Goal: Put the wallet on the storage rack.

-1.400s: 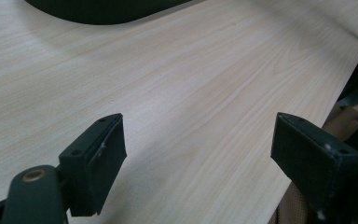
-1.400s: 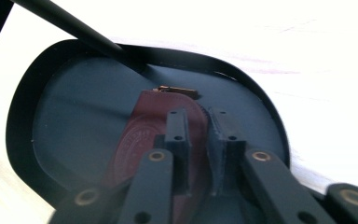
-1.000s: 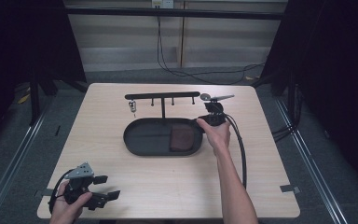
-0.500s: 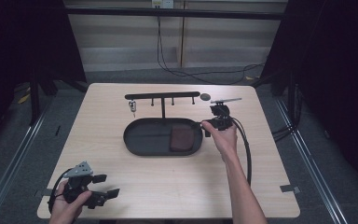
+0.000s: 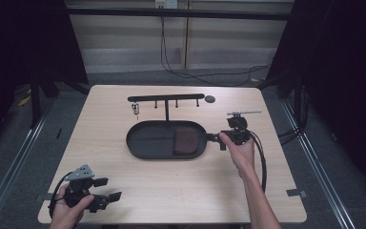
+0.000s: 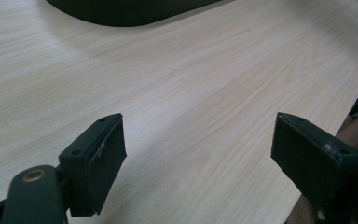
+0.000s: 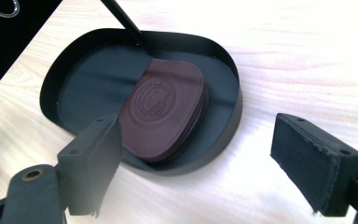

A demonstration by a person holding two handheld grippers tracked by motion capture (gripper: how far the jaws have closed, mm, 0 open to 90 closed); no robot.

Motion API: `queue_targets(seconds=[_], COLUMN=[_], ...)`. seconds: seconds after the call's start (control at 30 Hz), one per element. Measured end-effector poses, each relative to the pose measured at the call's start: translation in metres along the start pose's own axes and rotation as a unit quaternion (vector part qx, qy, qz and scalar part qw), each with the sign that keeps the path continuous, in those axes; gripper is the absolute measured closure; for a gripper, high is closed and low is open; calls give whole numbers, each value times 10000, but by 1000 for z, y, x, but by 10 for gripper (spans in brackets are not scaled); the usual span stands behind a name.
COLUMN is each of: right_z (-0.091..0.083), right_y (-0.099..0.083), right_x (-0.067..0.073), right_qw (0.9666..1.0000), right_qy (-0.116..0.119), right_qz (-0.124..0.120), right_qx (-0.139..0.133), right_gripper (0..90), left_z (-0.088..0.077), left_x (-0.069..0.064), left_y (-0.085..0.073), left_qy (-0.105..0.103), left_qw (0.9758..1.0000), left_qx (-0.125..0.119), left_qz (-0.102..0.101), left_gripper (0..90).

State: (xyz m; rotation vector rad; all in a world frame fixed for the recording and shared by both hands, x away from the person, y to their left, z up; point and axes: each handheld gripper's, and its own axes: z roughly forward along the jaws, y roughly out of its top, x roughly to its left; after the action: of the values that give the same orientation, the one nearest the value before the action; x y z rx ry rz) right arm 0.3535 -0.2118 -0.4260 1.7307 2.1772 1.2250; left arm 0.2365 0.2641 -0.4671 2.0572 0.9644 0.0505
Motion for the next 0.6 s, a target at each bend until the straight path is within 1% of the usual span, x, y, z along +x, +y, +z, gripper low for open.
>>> queue_targets(seconds=[0.17, 0.23, 0.3, 0.33, 0.5, 0.6], right_z=[-15, -20, -24, -27, -38, -45], right_y=[-10, -17, -23, -27, -48, -59], right_x=[1, 1, 2, 2, -2, -2], right_qw=[9998, 9998, 9996, 9996, 9993, 9989], right_qy=[-111, -59, -157, -161, -284, -349], right_qz=[-142, -146, -223, -237, -205, -244], right_qx=[-64, -104, -47, -87, -136, -196], right_gripper=[164, 172, 172, 174, 182, 188], left_z=[-1, -1, -1, -1, 0, 0], left_x=[1, 1, 1, 1, 0, 1], left_y=[0, 0, 0, 0, 0, 0], left_qy=[65, 93, 131, 134, 156, 125], left_qw=[10000, 10000, 9999, 9999, 9999, 9999], left_qx=[0, 2, 13, 22, 23, 32], left_qz=[-38, -29, -25, 4, -42, -56], left_gripper=[176, 176, 176, 176, 176, 176])
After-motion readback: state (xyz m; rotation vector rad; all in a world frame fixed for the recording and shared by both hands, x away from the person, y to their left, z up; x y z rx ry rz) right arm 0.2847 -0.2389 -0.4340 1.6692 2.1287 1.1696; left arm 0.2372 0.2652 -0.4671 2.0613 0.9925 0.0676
